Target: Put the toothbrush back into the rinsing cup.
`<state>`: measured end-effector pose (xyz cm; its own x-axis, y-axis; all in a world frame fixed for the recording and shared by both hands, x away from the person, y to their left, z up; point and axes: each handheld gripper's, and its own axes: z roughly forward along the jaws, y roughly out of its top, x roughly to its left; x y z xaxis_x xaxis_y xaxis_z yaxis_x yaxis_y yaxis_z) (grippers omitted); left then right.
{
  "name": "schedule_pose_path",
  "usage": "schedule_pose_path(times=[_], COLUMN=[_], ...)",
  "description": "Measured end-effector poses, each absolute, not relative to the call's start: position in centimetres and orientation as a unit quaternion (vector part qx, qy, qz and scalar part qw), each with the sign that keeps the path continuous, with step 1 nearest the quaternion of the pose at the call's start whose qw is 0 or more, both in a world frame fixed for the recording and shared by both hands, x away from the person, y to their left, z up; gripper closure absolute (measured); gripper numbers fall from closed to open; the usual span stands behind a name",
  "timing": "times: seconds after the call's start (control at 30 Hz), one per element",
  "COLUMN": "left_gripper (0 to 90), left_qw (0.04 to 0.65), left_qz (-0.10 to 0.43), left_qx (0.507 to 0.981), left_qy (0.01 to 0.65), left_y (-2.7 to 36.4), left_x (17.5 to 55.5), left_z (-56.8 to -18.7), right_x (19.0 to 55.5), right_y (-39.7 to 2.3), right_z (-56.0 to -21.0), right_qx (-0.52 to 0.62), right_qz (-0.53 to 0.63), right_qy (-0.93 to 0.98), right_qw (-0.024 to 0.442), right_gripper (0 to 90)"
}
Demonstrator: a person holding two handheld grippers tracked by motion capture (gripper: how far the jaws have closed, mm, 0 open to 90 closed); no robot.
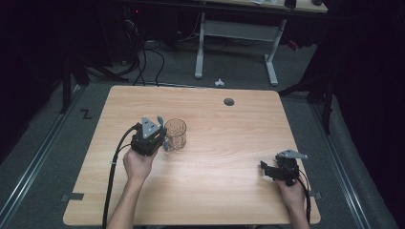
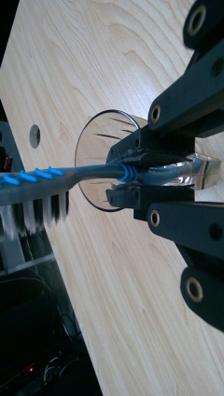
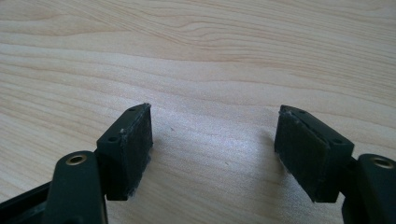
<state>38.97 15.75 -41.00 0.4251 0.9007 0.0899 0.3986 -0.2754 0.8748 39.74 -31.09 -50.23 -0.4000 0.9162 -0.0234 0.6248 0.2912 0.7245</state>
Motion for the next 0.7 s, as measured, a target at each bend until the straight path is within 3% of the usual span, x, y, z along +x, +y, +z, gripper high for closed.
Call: schedule_pose_path(times=[0.7], left_gripper=[79.2], left_qw=[0.397], left_qz=[0.302], left_qx=[0.747], left_qy=[0.440], left_y=[15.48], left_x=[39.06], left_z=[-41.77], right_x=[39.74], right_y=[-31.09], right_z=[-50.23], right_qx=[0.499], right_qz=[0.324], right_qy=[0.771], right_qw=[0.225], right_gripper=[28.3])
